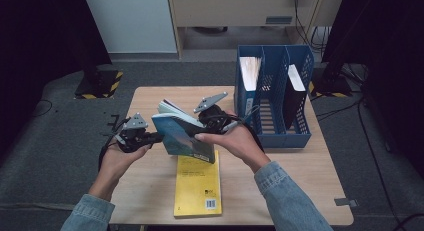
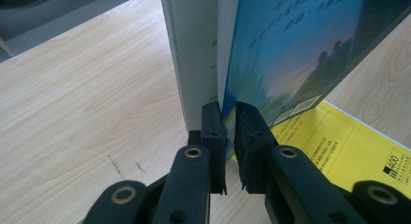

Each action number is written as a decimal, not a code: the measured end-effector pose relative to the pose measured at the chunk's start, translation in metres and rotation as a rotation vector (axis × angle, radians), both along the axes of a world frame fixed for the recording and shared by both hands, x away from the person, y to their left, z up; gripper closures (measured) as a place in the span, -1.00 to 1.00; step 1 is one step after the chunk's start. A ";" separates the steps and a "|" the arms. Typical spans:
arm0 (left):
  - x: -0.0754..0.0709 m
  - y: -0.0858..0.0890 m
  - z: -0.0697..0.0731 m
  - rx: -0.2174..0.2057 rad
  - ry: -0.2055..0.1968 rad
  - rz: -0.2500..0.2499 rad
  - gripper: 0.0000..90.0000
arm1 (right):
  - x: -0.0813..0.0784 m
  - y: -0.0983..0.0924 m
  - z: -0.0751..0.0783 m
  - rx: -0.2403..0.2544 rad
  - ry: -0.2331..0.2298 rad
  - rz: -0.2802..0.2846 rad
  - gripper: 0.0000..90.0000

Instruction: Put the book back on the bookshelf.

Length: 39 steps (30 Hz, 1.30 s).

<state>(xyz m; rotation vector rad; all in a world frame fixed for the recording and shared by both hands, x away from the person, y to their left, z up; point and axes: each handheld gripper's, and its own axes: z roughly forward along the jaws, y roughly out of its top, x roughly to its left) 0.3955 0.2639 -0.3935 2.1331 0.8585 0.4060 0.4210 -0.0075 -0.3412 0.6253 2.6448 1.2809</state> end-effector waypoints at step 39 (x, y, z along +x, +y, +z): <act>-0.019 0.029 -0.105 0.160 0.130 0.237 -0.76 | 0.020 0.001 0.003 0.016 0.105 -0.126 0.64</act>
